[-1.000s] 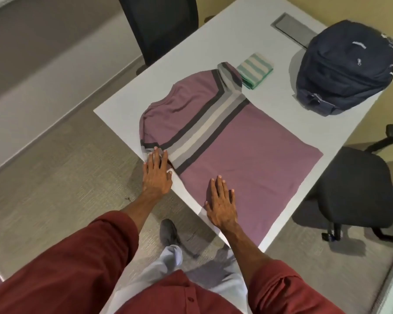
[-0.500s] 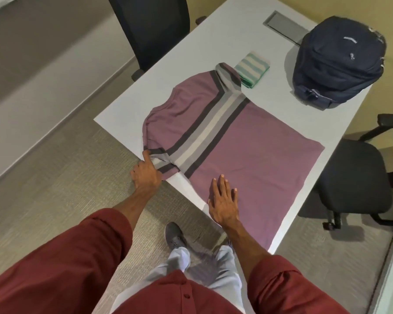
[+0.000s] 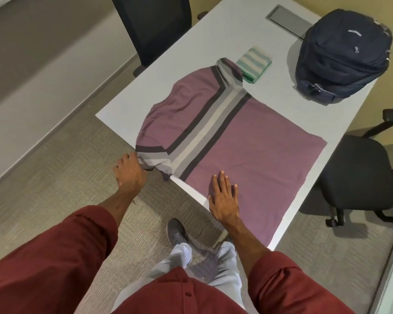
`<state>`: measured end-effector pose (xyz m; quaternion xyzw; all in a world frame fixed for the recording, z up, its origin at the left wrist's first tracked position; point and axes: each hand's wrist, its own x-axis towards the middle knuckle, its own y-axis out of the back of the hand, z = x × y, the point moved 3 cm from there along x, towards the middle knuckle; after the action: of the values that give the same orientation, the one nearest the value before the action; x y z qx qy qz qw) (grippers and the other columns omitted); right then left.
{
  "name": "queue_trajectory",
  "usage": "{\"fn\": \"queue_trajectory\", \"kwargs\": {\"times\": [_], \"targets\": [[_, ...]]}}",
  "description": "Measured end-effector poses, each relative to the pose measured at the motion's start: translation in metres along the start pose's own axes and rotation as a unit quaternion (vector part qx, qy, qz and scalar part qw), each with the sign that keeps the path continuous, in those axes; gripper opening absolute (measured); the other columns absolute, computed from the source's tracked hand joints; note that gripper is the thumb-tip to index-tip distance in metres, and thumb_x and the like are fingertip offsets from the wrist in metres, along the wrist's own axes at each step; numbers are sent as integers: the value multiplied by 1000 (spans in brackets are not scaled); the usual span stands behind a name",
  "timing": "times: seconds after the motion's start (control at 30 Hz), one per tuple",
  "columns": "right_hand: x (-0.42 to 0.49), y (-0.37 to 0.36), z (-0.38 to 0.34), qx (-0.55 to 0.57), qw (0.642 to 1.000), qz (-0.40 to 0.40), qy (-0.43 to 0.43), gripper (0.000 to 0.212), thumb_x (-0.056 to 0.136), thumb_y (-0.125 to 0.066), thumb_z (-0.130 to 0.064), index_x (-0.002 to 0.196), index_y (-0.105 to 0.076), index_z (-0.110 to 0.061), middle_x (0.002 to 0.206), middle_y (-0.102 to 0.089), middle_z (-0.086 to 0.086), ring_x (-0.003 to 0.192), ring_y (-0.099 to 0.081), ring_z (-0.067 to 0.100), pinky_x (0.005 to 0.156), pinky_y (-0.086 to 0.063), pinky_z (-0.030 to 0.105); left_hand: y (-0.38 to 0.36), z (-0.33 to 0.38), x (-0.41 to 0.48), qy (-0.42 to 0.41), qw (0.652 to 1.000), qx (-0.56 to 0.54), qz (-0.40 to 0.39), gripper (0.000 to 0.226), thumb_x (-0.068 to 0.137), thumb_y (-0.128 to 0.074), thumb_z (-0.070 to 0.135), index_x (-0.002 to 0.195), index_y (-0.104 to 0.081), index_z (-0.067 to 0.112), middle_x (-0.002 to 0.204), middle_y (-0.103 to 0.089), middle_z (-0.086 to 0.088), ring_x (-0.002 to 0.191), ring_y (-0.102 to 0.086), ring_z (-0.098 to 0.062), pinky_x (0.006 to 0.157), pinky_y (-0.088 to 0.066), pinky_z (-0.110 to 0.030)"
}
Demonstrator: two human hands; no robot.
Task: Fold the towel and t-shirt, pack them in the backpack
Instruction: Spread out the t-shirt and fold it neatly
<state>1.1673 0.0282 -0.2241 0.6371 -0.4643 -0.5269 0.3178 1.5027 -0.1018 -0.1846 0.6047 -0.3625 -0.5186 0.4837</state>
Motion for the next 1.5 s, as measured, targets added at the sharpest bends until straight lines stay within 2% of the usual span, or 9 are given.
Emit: {"fn": "queue_trajectory", "kwargs": {"times": [0.13, 0.27, 0.53, 0.73, 0.9, 1.07, 1.23, 1.37, 1.5], "targets": [[-6, -4, 4, 7, 1000, 15, 0, 76, 110, -34, -41, 174, 1, -19, 181, 13, 8, 168, 8, 27, 133, -2, 60, -16, 33, 0, -152, 988, 13, -34, 69, 107, -53, 37, 167, -22, 20, 173, -22, -19, 158, -28, -40, 126, -29, -62], [-18, -8, 8, 13, 999, 37, -13, 74, 110, -27, -46, 174, -2, -18, 181, 9, 7, 168, 7, 24, 134, -5, 59, -37, 65, -8, -268, 958, -5, -101, 69, 114, -30, 46, 171, 7, 32, 178, 13, -10, 165, 3, -33, 131, -12, -64], [-57, -31, 37, 31, 993, 67, -92, 75, 115, -27, -56, 173, 10, -26, 181, 15, -1, 167, 10, 19, 134, -4, 57, -60, 58, -13, -230, 960, -36, -154, 77, 110, -23, 63, 164, 25, 41, 174, 32, -6, 164, 16, -32, 129, -8, -68], [-72, -33, 39, 37, 994, 59, -87, 75, 115, -23, -59, 172, 13, -27, 180, 19, -2, 167, 13, 19, 133, 1, 56, -49, 62, -18, -203, 970, -85, -103, 78, 110, -25, 63, 168, 20, 34, 177, 21, -7, 165, 5, -33, 128, -1, -64], [-86, -28, 36, 31, 993, 83, -82, 65, 118, -25, -35, 173, 7, -23, 181, 15, 0, 167, 12, 19, 133, -9, 60, -46, 53, -6, -207, 973, -78, -64, 72, 114, -28, 50, 171, 9, 26, 178, 13, -10, 165, 0, -36, 129, -10, -68], [-102, -23, 38, 16, 993, 88, -71, 118, 83, -53, 18, 173, 10, -25, 180, 18, 0, 167, 12, 22, 133, -9, 61, -34, 34, 24, -146, 984, -66, -74, 75, 113, -29, 51, 171, 6, 20, 177, 10, -20, 164, 0, -42, 129, -10, -67], [-101, -30, 38, 32, 994, 77, -71, 106, 94, -51, 12, 173, 10, -26, 181, 16, -3, 167, 10, 20, 133, -10, 59, -46, 18, 35, -134, 980, -29, -146, 78, 112, -29, 56, 171, 12, 23, 176, 16, -22, 164, 5, -44, 129, -11, -68], [-103, -40, 30, 44, 995, 61, -71, 65, 119, -24, -39, 172, 11, -27, 180, 17, -6, 167, 12, 17, 133, -8, 60, -47, 18, 36, -124, 979, -11, -160, 79, 111, -26, 58, 169, 17, 26, 175, 23, -19, 164, 8, -43, 130, -9, -66], [-109, -41, 26, 40, 995, 60, -76, 63, 119, -21, -40, 173, 9, -27, 181, 15, -5, 167, 10, 18, 134, -10, 59, -42, 23, 32, -109, 985, -39, -125, 78, 111, -37, 44, 171, 7, 20, 177, 12, -20, 163, -1, -45, 129, -13, -66]]}}
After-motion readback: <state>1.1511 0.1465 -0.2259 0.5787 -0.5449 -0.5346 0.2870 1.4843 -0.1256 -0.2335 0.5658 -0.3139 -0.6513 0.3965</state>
